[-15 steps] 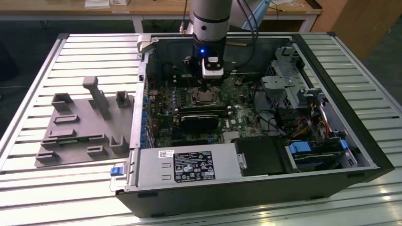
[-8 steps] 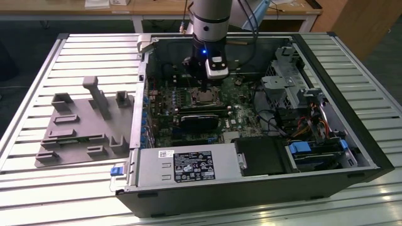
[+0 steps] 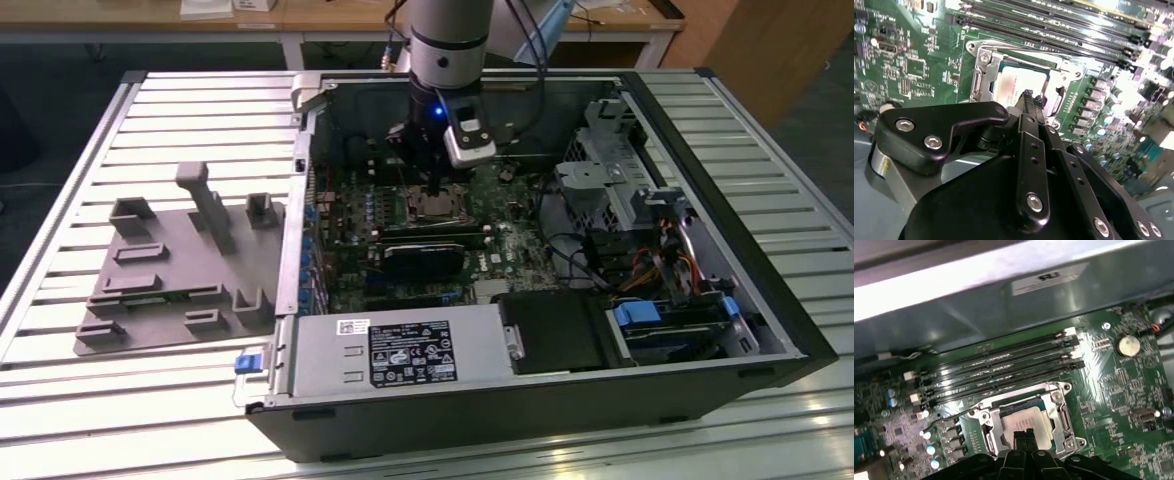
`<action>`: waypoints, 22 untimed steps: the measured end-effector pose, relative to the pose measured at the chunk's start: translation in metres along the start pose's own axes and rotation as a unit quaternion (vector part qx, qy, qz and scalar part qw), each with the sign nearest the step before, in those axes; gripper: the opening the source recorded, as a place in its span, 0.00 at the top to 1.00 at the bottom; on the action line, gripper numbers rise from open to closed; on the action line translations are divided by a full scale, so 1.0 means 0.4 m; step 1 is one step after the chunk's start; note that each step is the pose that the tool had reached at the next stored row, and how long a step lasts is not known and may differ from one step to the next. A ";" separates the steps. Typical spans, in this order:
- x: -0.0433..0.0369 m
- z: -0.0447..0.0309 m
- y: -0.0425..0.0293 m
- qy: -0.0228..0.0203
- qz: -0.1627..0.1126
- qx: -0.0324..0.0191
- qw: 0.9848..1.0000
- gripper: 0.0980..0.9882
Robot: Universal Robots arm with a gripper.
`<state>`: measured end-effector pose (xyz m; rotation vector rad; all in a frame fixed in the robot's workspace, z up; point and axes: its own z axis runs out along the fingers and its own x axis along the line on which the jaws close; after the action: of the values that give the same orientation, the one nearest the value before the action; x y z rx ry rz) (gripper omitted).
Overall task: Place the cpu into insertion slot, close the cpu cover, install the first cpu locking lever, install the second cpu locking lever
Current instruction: 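Close the cpu cover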
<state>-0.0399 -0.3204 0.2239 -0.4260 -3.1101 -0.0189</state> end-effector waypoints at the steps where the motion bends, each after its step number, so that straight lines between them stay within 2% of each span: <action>1: 0.000 0.000 0.000 0.000 -0.007 0.000 1.000 1.00; 6: 0.000 0.003 0.000 -0.004 -0.042 -0.001 0.999 1.00; 13: 0.000 0.008 -0.003 -0.014 -0.072 -0.004 0.997 1.00; 22: 0.018 0.013 -0.014 -0.015 -0.079 -0.004 0.997 1.00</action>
<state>-0.0482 -0.3237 0.2185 -0.1817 -3.1657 -0.0242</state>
